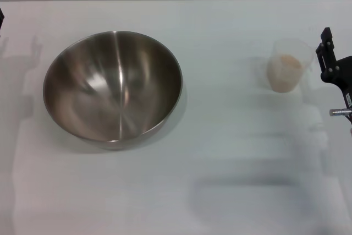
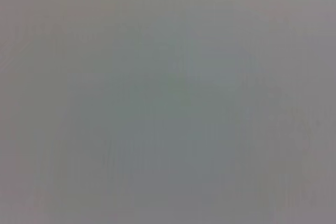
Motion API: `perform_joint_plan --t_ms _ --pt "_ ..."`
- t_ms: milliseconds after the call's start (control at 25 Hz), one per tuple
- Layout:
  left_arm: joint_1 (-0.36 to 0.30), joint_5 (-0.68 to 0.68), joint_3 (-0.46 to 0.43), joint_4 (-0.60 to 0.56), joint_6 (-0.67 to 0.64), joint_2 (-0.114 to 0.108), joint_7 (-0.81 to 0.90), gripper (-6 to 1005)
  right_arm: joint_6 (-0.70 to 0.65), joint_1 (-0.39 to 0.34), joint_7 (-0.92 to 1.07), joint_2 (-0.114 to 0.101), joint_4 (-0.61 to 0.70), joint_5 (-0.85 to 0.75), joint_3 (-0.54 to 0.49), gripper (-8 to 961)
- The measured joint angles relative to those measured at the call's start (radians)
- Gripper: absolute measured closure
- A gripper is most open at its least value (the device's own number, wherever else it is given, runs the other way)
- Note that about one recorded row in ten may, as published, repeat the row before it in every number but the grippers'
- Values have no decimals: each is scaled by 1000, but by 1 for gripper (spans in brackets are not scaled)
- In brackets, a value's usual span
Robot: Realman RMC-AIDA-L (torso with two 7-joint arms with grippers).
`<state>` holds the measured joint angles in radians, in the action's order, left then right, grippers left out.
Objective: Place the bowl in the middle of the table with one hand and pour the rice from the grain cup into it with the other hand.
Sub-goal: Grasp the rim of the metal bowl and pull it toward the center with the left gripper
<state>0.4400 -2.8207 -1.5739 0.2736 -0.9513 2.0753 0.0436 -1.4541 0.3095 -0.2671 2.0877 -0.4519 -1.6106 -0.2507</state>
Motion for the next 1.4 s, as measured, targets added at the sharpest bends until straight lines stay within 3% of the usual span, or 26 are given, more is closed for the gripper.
perform_joint_plan --t_ms 720,880,1400 --pt "5 -5 22 -8 -4 0 -15 297 0 11 0 -1 11 -6 1 343" --pt "11 -3 46 -15 -5 1 -99 296 0 5 0 0 9 -8 2 343" --pt "26 2 68 -3 -10 -3 14 299 -3 11 0 0 5 -8 2 344"
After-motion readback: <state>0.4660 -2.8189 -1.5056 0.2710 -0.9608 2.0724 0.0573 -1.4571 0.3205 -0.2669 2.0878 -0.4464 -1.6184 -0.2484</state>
